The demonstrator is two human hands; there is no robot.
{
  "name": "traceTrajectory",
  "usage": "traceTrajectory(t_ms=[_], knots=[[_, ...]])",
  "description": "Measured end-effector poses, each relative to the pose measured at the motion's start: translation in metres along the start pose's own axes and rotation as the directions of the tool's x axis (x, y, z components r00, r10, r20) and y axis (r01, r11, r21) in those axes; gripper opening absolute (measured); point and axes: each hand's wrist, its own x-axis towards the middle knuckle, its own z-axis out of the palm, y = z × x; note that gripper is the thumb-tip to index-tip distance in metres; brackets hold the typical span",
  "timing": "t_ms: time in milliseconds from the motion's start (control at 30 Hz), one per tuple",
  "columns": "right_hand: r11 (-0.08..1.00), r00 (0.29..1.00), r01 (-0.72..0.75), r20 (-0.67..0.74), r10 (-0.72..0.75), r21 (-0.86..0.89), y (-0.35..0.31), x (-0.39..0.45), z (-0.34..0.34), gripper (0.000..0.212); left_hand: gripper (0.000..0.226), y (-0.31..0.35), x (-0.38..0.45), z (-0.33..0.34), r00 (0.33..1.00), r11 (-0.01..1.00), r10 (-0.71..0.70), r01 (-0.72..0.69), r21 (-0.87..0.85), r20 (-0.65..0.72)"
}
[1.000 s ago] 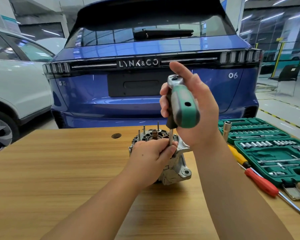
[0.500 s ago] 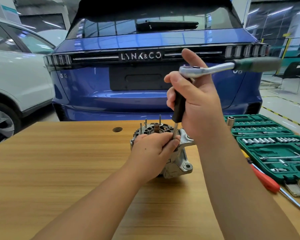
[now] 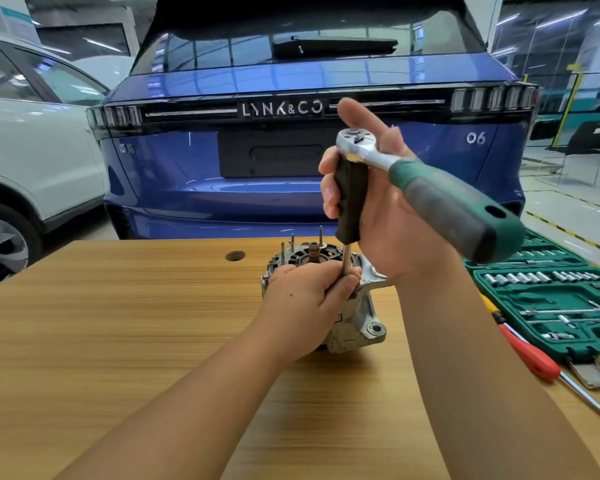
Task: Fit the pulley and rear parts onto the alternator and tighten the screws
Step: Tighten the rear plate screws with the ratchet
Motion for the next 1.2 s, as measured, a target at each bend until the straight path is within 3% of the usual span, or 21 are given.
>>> traceTrajectory(t_ms=[67, 167, 233, 367, 500, 567, 633, 767, 900, 967, 1033, 1100, 1200], knots=[[0.998, 0.991, 0.012, -0.134, -0.019, -0.054, 0.001, -0.002, 0.005, 0.034, 0.031, 0.001, 0.001, 0.001, 1.000, 1.000, -0.001, 0.001, 0.012, -0.003], [0.930, 0.939, 0.077, -0.289, -0.189, -0.359, 0.002, -0.003, 0.009, 0.015, 0.026, 0.000, 0.001, 0.002, 1.000, 0.999, 0.016, -0.015, 0.045, -0.007], [0.924, 0.925, 0.061, -0.326, -0.195, -0.379, 0.000, -0.004, 0.009, 0.014, 0.026, -0.001, 0.001, 0.003, 1.000, 0.998, 0.019, -0.019, 0.053, -0.007], [0.990, 0.987, 0.068, -0.136, -0.085, -0.122, -0.001, -0.006, 0.007, 0.033, 0.034, -0.003, 0.002, 0.005, 1.000, 0.998, 0.025, -0.024, 0.058, -0.017], [0.893, 0.950, 0.283, -0.022, -0.310, -0.349, 0.007, -0.005, 0.009, 0.036, 0.046, -0.003, 0.000, 0.005, 1.000, 0.998, 0.022, -0.021, 0.058, -0.012], [0.882, 0.947, 0.300, -0.001, -0.322, -0.363, 0.010, -0.004, 0.008, 0.039, 0.040, -0.004, 0.000, 0.005, 1.000, 0.998, 0.019, -0.018, 0.055, -0.018], [0.920, 0.958, 0.284, 0.038, -0.284, -0.269, 0.009, -0.003, 0.004, 0.044, 0.034, -0.004, 0.000, 0.006, 1.000, 0.999, 0.007, -0.005, 0.051, -0.029], [0.993, 0.988, 0.108, 0.106, -0.112, 0.044, 0.003, 0.000, -0.002, 0.043, 0.033, -0.005, 0.001, 0.007, 1.000, 0.998, -0.009, 0.010, 0.056, -0.030], [0.999, 0.999, 0.043, 0.004, -0.043, 0.016, 0.003, 0.000, 0.001, 0.068, 0.031, -0.004, 0.001, 0.007, 0.999, 0.999, -0.003, 0.005, 0.037, -0.045], [0.999, 0.994, 0.022, -0.110, -0.026, -0.038, 0.002, 0.000, 0.005, 0.051, 0.034, -0.003, 0.001, 0.007, 0.999, 1.000, -0.001, 0.003, 0.029, -0.040], [0.956, 0.958, 0.076, -0.246, -0.149, -0.283, 0.001, -0.003, 0.009, 0.021, 0.032, -0.004, 0.001, 0.007, 0.999, 0.998, 0.015, -0.013, 0.067, -0.030], [0.908, 0.916, 0.092, -0.323, -0.238, -0.409, 0.002, -0.003, 0.013, 0.018, 0.030, -0.003, 0.001, 0.007, 0.999, 0.996, 0.028, -0.026, 0.087, -0.028], [0.959, 0.957, 0.056, -0.258, -0.131, -0.280, -0.001, -0.005, 0.013, 0.020, 0.033, -0.005, 0.001, 0.007, 0.999, 0.997, 0.030, -0.028, 0.071, -0.035]])
